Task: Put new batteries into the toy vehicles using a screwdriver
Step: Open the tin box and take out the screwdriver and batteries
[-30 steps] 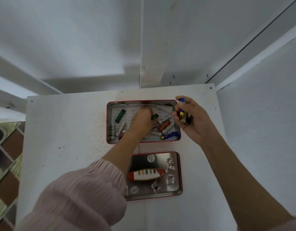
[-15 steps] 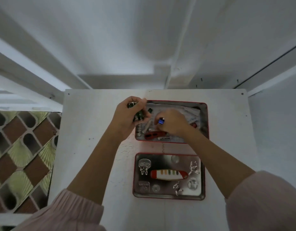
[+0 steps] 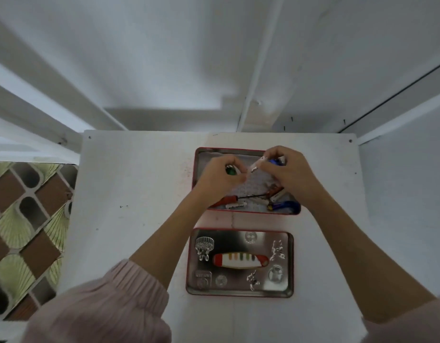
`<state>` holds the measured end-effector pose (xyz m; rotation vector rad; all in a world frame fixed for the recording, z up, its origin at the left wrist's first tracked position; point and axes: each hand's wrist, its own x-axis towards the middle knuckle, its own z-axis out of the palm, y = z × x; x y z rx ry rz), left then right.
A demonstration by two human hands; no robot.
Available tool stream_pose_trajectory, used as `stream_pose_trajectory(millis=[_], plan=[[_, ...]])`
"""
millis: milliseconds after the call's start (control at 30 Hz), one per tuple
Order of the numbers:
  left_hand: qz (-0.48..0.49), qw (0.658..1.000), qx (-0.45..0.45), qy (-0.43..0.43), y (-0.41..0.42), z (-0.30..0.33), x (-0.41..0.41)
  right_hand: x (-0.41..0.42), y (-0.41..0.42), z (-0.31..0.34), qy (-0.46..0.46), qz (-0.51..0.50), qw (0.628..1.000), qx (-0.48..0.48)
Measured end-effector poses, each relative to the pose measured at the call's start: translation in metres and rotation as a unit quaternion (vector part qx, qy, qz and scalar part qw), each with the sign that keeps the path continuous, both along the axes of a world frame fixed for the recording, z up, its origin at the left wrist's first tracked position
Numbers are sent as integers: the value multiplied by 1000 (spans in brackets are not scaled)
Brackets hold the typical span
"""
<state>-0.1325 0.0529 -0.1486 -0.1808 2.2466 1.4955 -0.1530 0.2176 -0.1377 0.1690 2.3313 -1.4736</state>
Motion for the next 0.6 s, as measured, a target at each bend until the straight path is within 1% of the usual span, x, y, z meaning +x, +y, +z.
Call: stream_pose_trajectory(millis=[100,200,300,367,467,533,600], plan=[[-71,995,-74,17,27,-19,-5,5,20,17,-22,-52,991,-119],[-96,987,-129,26,51,-32,-10,7,38,25,-36,-96,965,-241],[-112,975,-183,55,69,-40,-13,9,52,30,-74,-136,934,-321],[-121,971,-196,66,76,-43,-15,10,58,29,-98,-147,920,-350],[-147,963,-216,72,78,-47,-19,15,62,27,-116,-144,909,-374],[-191,950,-235,76,76,-48,-20,18,61,27,-131,-149,896,-397],[-231,942,-231,76,70,-47,-21,19,57,27,-150,-160,885,-411]])
